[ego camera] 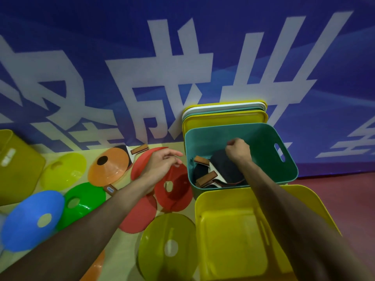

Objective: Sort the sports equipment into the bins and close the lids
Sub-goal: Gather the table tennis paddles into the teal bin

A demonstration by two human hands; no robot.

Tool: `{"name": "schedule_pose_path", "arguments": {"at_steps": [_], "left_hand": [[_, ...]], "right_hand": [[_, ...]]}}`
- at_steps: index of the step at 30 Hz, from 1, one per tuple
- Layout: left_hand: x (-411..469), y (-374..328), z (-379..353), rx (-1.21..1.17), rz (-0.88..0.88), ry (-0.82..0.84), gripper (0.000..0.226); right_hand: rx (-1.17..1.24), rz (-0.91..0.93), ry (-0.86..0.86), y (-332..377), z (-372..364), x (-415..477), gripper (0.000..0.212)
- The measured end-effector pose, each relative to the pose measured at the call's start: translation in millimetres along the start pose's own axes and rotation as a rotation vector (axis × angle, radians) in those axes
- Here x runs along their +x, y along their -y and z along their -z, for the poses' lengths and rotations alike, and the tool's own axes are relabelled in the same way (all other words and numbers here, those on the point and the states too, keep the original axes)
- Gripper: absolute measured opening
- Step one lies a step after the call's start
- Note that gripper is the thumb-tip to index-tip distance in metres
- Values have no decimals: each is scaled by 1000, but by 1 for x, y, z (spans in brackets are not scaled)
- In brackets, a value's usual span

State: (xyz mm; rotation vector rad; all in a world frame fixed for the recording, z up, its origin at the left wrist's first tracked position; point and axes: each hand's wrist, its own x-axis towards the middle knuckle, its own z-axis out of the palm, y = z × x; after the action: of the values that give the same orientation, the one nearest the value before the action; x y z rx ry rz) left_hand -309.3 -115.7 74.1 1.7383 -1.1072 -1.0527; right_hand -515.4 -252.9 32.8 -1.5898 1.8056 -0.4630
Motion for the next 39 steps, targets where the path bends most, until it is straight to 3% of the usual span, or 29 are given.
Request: {"name": "schedule_pose_path", "arguments": {"at_steps": [8,13,21,24,29,39], "left_hand": [[-13,18,59,-54,-24,-66,25],[-20,50,110,-146,18,-76,22],[-40,120,193,-173,190,-108,21],[-43,149,215,-25,194,-37,17],[-36,186,238,566,61,299,25],[7,232,222,795,-87,396,49]], "right_hand": [[78,314,-197,70,-28,-33,28],[-32,521,-276,118,-60,-57,22],[-52,688,-173,174,-145,-98,21],[-67,680,-72,186,-183,-115,21],[-121,642,33,184,-221,-138,25],[-173,365,336,159,-277,-149,30]]}}
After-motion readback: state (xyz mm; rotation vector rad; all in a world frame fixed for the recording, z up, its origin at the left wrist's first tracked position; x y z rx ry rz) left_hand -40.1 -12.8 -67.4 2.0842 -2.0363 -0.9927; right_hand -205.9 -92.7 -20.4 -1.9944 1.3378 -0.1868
